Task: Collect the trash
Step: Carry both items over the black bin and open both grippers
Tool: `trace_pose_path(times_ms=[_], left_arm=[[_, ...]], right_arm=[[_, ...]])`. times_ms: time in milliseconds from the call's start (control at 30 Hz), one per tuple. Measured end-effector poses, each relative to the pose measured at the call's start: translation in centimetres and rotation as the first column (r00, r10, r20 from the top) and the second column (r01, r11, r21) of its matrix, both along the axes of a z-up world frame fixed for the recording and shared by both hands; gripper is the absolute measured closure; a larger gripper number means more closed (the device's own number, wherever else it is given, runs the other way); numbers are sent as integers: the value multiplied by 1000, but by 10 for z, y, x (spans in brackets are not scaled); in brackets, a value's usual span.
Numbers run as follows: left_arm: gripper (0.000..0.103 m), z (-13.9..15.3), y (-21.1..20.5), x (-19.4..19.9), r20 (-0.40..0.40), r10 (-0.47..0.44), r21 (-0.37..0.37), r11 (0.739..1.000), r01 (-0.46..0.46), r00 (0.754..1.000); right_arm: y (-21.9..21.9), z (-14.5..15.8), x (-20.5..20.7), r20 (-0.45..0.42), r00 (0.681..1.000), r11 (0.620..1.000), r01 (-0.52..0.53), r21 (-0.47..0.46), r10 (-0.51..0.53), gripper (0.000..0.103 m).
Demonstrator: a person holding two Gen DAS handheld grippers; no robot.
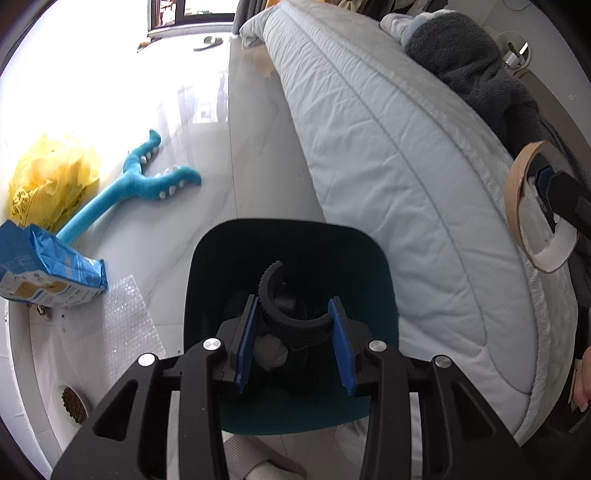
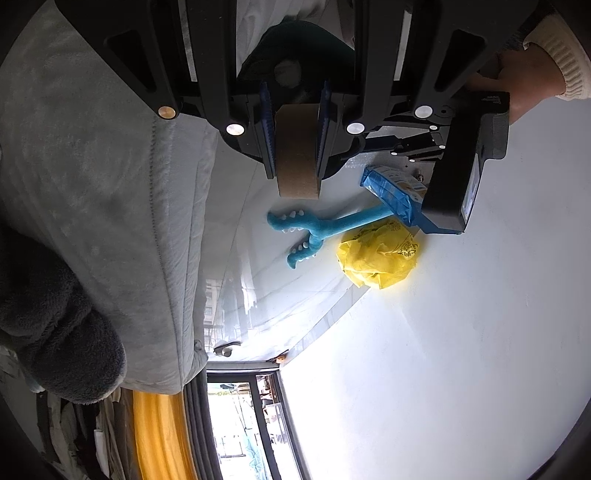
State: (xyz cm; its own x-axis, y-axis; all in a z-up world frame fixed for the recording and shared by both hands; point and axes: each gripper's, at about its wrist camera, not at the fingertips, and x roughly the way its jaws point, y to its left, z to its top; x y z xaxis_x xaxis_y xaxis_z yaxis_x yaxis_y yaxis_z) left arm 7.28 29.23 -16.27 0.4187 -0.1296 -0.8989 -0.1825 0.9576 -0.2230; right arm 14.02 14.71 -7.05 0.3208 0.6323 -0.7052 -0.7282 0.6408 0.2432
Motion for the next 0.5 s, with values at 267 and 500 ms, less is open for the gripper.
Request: trace_pose_path(times_ms=[267, 500], left_arm=[[51, -15, 11, -6, -83, -4, -18, 1000, 2, 997], [28, -7, 21, -10, -59, 19, -19, 1000, -20, 998]], right_arm=[[19, -17, 1, -36, 999, 999, -14, -30, 13, 83], [33, -35, 9, -75, 997, 998, -23, -58, 19, 83]])
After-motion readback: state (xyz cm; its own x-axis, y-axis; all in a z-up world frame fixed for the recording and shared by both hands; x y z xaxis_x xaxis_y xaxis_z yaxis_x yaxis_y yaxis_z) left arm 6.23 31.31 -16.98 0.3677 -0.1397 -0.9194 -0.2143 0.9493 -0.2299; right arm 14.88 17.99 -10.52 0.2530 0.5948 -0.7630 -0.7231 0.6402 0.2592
